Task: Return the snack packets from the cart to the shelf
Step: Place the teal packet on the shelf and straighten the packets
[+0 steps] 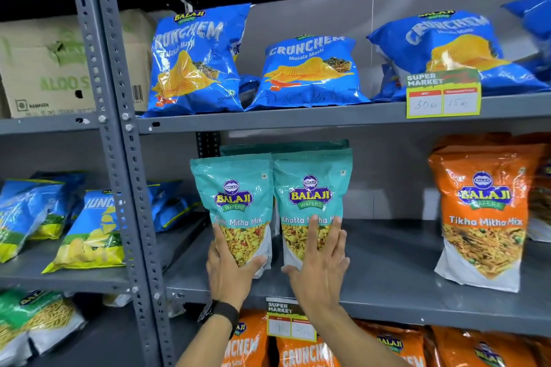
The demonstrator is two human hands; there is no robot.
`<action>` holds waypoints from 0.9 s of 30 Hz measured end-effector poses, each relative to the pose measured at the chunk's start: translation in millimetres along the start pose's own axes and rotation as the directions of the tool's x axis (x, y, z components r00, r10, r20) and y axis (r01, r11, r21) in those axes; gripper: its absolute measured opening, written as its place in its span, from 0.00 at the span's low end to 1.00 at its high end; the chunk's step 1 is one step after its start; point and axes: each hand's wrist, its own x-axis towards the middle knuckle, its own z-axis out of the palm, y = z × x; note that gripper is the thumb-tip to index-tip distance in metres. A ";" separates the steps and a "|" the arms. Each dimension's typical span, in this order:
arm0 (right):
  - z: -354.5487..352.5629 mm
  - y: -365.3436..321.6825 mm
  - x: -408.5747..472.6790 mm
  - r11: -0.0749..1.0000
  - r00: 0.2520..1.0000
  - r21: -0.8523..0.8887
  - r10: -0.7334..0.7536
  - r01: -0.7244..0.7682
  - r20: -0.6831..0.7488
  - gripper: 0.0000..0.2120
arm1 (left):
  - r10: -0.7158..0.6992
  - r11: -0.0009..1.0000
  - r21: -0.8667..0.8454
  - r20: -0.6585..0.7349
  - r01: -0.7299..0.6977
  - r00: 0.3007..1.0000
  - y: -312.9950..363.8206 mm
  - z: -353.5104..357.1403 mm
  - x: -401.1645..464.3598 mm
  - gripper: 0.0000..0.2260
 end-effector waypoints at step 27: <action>-263.4 481.8 72.4 0.972 0.942 -0.071 0.198 -0.224 -0.270 0.60 | 0.185 0.972 -0.180 0.172 -0.154 0.967 304.9 303.0 -219.7 0.67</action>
